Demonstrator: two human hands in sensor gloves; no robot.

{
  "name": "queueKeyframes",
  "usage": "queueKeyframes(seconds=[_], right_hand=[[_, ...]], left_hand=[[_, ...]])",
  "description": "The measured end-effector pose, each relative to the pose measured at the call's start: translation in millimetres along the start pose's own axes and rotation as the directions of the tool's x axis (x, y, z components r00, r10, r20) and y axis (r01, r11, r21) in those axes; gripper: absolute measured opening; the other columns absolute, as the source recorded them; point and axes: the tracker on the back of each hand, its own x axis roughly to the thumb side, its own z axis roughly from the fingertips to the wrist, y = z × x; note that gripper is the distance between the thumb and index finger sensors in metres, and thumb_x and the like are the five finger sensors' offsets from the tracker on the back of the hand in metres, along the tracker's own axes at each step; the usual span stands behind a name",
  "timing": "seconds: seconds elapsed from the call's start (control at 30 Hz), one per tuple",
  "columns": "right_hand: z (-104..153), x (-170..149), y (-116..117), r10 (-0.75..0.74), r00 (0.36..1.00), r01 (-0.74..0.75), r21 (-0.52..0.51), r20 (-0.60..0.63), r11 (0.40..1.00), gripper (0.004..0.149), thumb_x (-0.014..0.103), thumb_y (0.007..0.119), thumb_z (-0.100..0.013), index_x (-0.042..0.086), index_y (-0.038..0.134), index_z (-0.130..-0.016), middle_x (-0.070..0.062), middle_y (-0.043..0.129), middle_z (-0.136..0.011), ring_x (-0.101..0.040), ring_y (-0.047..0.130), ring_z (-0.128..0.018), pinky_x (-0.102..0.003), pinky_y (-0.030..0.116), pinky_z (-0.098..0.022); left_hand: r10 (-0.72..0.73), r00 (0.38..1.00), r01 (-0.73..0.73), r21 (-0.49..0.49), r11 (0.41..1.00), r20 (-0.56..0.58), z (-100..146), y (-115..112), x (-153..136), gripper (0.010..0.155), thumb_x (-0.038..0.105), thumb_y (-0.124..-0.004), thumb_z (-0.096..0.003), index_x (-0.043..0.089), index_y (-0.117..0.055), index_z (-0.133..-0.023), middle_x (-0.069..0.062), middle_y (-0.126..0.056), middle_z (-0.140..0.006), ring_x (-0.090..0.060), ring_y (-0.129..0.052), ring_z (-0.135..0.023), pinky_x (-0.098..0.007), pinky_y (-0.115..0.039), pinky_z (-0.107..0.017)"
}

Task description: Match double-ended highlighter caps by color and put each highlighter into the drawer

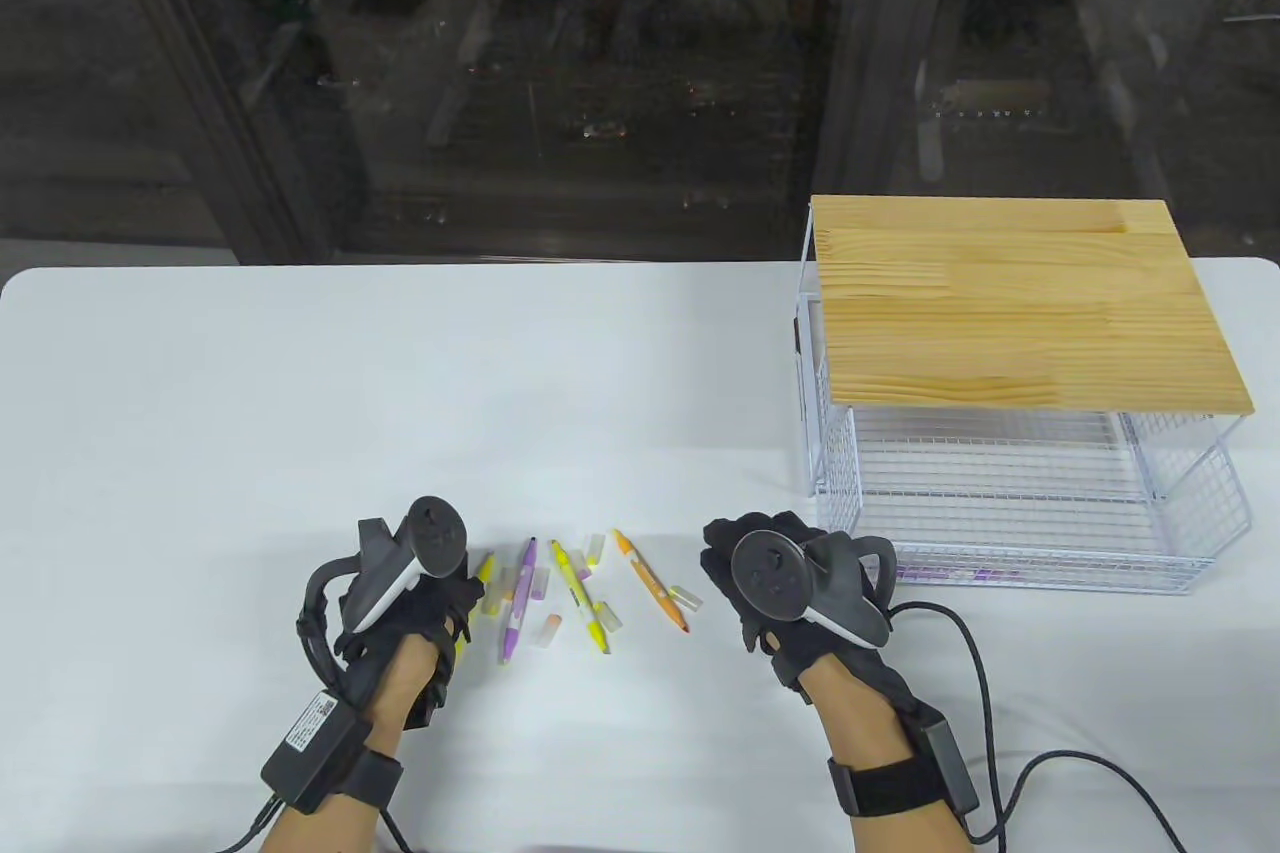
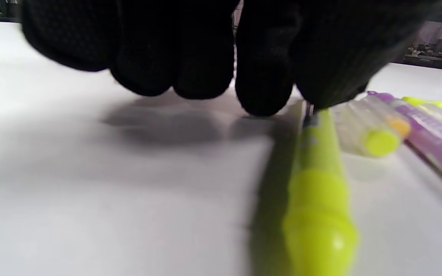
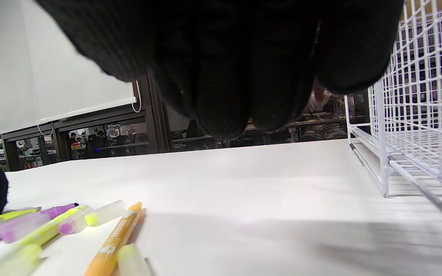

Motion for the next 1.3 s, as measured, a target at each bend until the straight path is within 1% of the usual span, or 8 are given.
queueKeyframes(seconds=[0.17, 0.23, 0.5, 0.63, 0.87, 1.03, 1.2, 1.3], right_hand=[[-0.2, 0.1, 0.3, -0.001, 1.000, 0.001, 0.004, 0.000, 1.000, 0.044, 0.046, 0.081, -0.046, 0.024, 0.094, -0.082, -0.007, 0.101, -0.077, -0.036, 0.098, -0.065, -0.054, 0.080, -0.049], [-0.4, 0.1, 0.1, -0.003, 1.000, 0.003, 0.003, 0.000, 1.000, 0.044, 0.046, 0.081, -0.046, 0.024, 0.094, -0.082, -0.007, 0.101, -0.077, -0.036, 0.098, -0.065, -0.054, 0.080, -0.049], [-0.5, -0.9, 0.8, -0.002, 1.000, 0.002, 0.007, -0.002, 1.000, 0.044, 0.046, 0.081, -0.046, 0.023, 0.094, -0.082, -0.007, 0.101, -0.077, -0.036, 0.098, -0.065, -0.054, 0.080, -0.049], [-0.6, -1.1, 1.5, -0.002, 1.000, 0.002, 0.008, -0.002, 1.000, 0.044, 0.046, 0.081, -0.046, 0.023, 0.094, -0.082, -0.007, 0.101, -0.078, -0.036, 0.098, -0.066, -0.055, 0.079, -0.050], [-0.4, -0.8, 2.3, -0.002, 1.000, 0.002, 0.018, -0.001, 1.000, 0.044, 0.046, 0.081, -0.046, 0.024, 0.094, -0.082, -0.007, 0.101, -0.078, -0.036, 0.098, -0.067, -0.055, 0.079, -0.050], [-0.4, -0.6, 3.3, -0.005, 1.000, 0.005, 0.031, 0.000, 0.999, 0.045, 0.046, 0.081, -0.046, 0.024, 0.094, -0.082, -0.007, 0.101, -0.078, -0.036, 0.098, -0.067, -0.055, 0.079, -0.050], [-0.4, -0.5, 3.6, -0.007, 1.000, 0.007, 0.036, 0.000, 0.999, 0.044, 0.046, 0.081, -0.046, 0.024, 0.094, -0.082, -0.007, 0.101, -0.078, -0.036, 0.098, -0.066, -0.055, 0.079, -0.050], [-0.5, -1.0, 3.7, -0.010, 1.000, 0.010, 0.037, -0.001, 0.999, 0.045, 0.046, 0.081, -0.046, 0.024, 0.094, -0.082, -0.007, 0.101, -0.078, -0.036, 0.098, -0.066, -0.055, 0.079, -0.050]], left_hand=[[-0.016, 0.999, 0.017, 0.016, 1.000, -0.042, 0.6, 2.0, -2.9, 0.046, 0.050, -0.088, -0.0386, 0.028, -0.095, -0.079, -0.003, -0.092, -0.080, -0.037, -0.086, -0.074, -0.055, -0.080, -0.046], [0.014, 0.999, -0.013, 0.028, 1.000, -0.029, 1.0, 2.3, -4.7, 0.046, 0.050, -0.087, -0.0391, 0.027, -0.095, -0.079, -0.004, -0.093, -0.080, -0.038, -0.086, -0.074, -0.055, -0.080, -0.045], [-0.017, 0.999, 0.016, -0.016, 1.000, -0.030, -1.7, -1.7, 0.9, 0.048, 0.050, -0.088, -0.0386, 0.028, -0.094, -0.081, -0.004, -0.093, -0.079, -0.037, -0.085, -0.075, -0.055, -0.079, -0.046], [-0.018, 0.999, 0.017, -0.022, 1.000, -0.050, -2.0, -1.7, 0.0, 0.048, 0.049, -0.087, -0.0390, 0.029, -0.092, -0.082, -0.004, -0.098, -0.077, -0.038, -0.090, -0.069, -0.054, -0.082, -0.042], [-0.047, 0.993, 0.049, 0.013, 0.999, -0.111, -6.0, -2.2, -4.4, 0.049, 0.046, -0.091, -0.0374, 0.029, -0.091, -0.084, -0.001, -0.102, -0.070, -0.035, -0.098, -0.058, -0.052, -0.085, -0.037], [-0.060, 0.992, 0.059, -0.011, 0.998, -0.110, -6.3, -3.0, -3.3, 0.052, 0.046, -0.092, -0.0364, 0.029, -0.088, -0.086, 0.000, -0.100, -0.072, -0.035, -0.096, -0.061, -0.053, -0.084, -0.039], [-0.038, 0.996, 0.037, -0.021, 0.999, -0.081, -7.6, -3.6, -4.2, 0.051, 0.041, -0.091, -0.0381, 0.023, -0.087, -0.085, -0.003, -0.097, -0.073, -0.037, -0.093, -0.064, -0.054, -0.083, -0.041], [0.005, 0.999, -0.006, -0.014, 1.000, -0.044, -6.8, -0.1, -6.8, 0.049, 0.040, -0.089, -0.0396, 0.022, -0.086, -0.085, -0.003, -0.096, -0.078, -0.037, -0.091, -0.069, -0.055, -0.081, -0.044]])
